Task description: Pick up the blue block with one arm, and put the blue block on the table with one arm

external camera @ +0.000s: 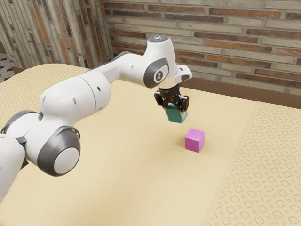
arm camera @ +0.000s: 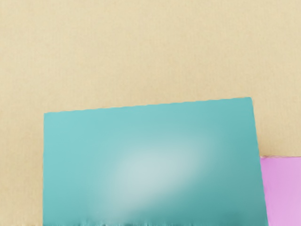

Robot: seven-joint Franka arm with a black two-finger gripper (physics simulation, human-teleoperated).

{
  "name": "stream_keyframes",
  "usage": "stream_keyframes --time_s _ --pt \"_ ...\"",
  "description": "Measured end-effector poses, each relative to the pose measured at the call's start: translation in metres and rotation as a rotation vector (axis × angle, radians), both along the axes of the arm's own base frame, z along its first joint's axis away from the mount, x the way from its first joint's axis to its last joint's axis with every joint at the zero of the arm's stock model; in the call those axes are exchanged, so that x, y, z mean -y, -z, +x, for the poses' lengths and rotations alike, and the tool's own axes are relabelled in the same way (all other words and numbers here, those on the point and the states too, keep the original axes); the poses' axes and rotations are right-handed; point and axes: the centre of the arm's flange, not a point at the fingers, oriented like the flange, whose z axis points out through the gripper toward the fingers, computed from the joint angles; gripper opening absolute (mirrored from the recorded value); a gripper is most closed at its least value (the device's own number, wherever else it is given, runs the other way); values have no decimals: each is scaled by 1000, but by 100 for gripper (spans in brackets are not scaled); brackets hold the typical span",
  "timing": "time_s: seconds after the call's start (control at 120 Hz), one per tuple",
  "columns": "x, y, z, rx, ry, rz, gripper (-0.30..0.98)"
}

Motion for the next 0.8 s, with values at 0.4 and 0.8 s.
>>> stream_keyframes --time_s 0.4,0.8 --pt "-12 51 -1 -80 -19 14 48" --pt "-14 -41 -18 -22 -13 -20 65"
